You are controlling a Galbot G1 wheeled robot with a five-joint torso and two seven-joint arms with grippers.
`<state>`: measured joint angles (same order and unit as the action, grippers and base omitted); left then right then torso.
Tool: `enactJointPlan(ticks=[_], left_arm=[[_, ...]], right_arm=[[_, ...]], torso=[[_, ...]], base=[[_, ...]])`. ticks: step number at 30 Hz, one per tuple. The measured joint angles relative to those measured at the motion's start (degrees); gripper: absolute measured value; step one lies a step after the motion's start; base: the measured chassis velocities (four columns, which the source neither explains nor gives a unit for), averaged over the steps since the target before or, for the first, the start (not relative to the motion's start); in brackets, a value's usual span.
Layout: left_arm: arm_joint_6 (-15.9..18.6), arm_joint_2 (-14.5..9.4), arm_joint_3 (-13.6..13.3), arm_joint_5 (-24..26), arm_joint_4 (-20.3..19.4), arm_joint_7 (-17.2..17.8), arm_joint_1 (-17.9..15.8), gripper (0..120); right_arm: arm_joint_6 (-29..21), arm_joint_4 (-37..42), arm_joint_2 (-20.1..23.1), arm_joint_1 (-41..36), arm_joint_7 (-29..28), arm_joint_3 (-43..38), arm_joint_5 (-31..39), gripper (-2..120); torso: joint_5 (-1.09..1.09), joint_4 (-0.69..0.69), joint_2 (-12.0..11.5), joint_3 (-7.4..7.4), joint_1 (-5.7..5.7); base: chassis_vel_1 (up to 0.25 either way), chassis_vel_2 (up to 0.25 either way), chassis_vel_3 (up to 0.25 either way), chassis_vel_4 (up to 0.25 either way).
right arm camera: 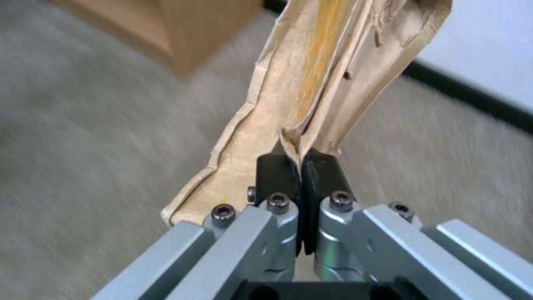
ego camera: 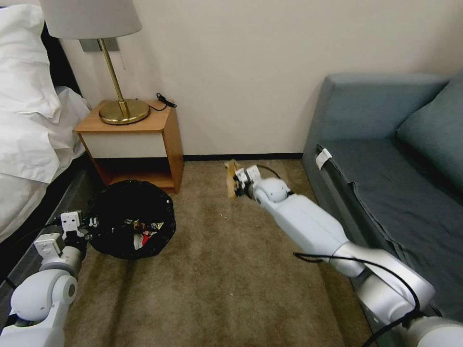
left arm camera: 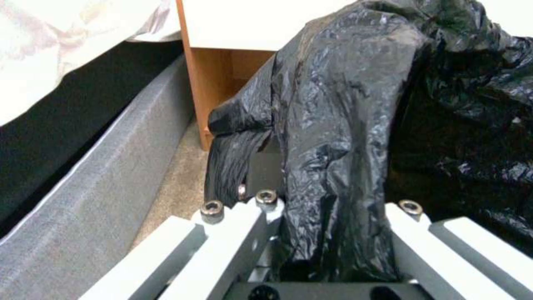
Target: Pick up the trash bin, then pick up the garbage on the floor and place it into the trash bin.
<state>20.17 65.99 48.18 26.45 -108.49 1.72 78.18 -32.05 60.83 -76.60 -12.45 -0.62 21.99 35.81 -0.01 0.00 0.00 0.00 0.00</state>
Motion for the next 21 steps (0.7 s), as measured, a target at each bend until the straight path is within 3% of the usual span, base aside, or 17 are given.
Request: enactJointPlan(ticks=[9,21], left_arm=[[0.16,0.1,-0.48,0.16,-0.04,0.0,-0.27,4],[0.17,0.01,-0.16,0.26,0.11,0.02,-0.23,4]], right_arm=[[-1.87,13.71,-1.12,1.74,-1.88,7.03,8.81,0],[-2.82,20.41,-2.94,1.32,-2.66,11.29,12.9,0]], torso=[[0.0,0.01,0.0,0.0,0.0],[0.0,0.0,0.0,-0.01,0.0]], base=[[0.0,0.0,0.0,0.0],[0.0,0.0,0.0,0.0]])
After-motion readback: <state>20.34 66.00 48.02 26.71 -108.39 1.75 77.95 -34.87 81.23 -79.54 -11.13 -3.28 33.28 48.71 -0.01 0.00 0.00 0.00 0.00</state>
